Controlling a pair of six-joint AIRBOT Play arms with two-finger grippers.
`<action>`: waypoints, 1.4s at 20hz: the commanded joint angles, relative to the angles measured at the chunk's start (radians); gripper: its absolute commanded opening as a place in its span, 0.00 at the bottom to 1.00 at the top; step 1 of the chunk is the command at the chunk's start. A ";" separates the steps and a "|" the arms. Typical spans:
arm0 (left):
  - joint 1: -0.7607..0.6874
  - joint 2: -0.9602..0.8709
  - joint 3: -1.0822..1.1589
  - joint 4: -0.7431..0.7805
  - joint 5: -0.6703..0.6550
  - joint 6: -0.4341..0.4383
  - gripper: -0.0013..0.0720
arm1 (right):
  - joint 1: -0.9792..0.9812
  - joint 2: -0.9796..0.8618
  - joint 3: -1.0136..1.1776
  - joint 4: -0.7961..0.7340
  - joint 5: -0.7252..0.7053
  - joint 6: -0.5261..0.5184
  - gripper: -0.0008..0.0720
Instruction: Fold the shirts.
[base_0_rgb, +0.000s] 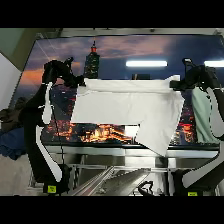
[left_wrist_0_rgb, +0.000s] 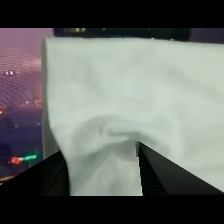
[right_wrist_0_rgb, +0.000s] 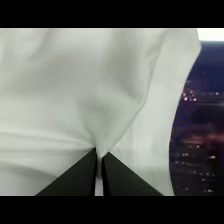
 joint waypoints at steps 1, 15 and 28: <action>0.009 0.003 0.044 -0.074 0.075 0.000 0.61 | 0.002 0.003 0.006 0.011 -0.026 0.024 0.57; 0.256 0.518 -0.718 -0.070 0.140 0.079 0.61 | -0.362 0.768 -0.675 0.256 -0.327 0.115 0.58; 0.194 0.486 -0.914 -0.192 -0.023 0.142 0.61 | -0.454 0.826 -1.266 0.480 -0.074 -0.045 0.58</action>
